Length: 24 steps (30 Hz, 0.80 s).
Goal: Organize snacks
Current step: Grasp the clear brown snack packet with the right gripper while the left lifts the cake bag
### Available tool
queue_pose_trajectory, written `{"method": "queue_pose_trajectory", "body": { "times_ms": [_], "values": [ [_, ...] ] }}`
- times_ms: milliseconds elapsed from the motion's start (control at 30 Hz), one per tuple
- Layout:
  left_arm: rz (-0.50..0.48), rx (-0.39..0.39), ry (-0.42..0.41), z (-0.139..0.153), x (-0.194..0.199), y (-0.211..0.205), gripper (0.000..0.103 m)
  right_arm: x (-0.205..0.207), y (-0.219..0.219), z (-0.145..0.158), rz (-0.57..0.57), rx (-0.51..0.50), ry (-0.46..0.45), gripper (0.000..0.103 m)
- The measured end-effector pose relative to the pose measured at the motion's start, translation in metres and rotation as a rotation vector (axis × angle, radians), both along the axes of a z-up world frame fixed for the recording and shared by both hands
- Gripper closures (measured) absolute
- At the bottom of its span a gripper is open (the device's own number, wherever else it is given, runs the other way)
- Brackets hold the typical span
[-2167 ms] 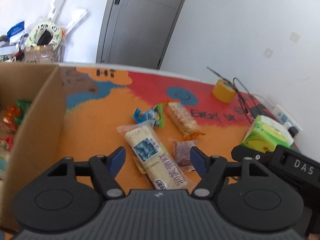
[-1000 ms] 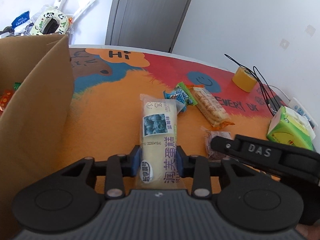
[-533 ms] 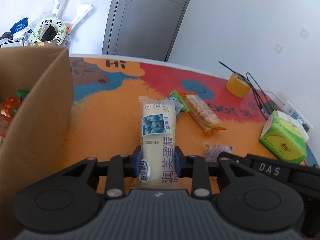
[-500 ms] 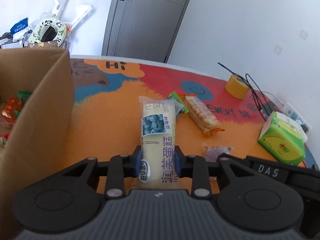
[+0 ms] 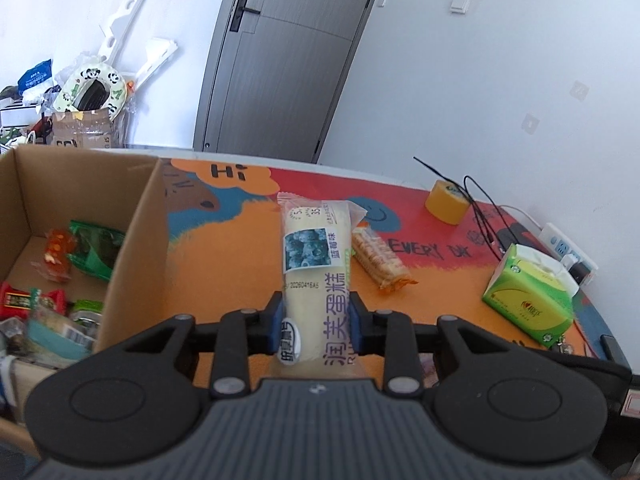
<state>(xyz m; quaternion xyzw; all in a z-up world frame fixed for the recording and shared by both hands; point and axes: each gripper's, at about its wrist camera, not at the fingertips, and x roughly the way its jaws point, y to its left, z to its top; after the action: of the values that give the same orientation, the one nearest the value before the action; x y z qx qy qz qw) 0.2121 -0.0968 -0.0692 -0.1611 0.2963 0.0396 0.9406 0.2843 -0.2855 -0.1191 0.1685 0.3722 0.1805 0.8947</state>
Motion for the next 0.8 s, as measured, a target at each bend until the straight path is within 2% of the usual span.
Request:
{"method": "queue_pose_trajectory", "body": {
  "times_ms": [233,367,433,467,500,533,567,800],
  "values": [
    [0.019,0.004,-0.053,0.022,-0.02,0.012,0.072,-0.014,0.005,0.02,0.026,0.022,-0.045,0.102],
    [0.042,0.004,-0.075,0.033,-0.031,0.022,0.072,-0.021,0.014,0.029,0.035,-0.04,-0.076,0.102],
    [0.055,0.005,-0.088,0.038,-0.038,0.029,0.072,-0.02,0.014,0.027,0.025,-0.067,-0.041,0.093],
    [0.062,0.004,-0.092,0.04,-0.042,0.034,0.072,-0.021,0.014,0.024,0.019,-0.08,-0.03,0.069],
    [0.07,0.002,-0.096,0.042,-0.045,0.038,0.072,-0.022,0.013,0.022,0.007,-0.101,-0.031,0.038],
    [0.078,0.003,-0.099,0.044,-0.048,0.043,0.072,-0.024,0.011,0.02,-0.016,-0.122,-0.044,0.027],
    [0.085,0.008,-0.102,0.045,-0.051,0.047,0.072,-0.025,0.01,0.019,-0.038,-0.146,-0.056,0.023],
    [0.155,0.016,-0.09,0.042,-0.073,0.084,0.072,-0.015,0.018,-0.004,-0.07,-0.222,0.006,0.024]
  ]
}}
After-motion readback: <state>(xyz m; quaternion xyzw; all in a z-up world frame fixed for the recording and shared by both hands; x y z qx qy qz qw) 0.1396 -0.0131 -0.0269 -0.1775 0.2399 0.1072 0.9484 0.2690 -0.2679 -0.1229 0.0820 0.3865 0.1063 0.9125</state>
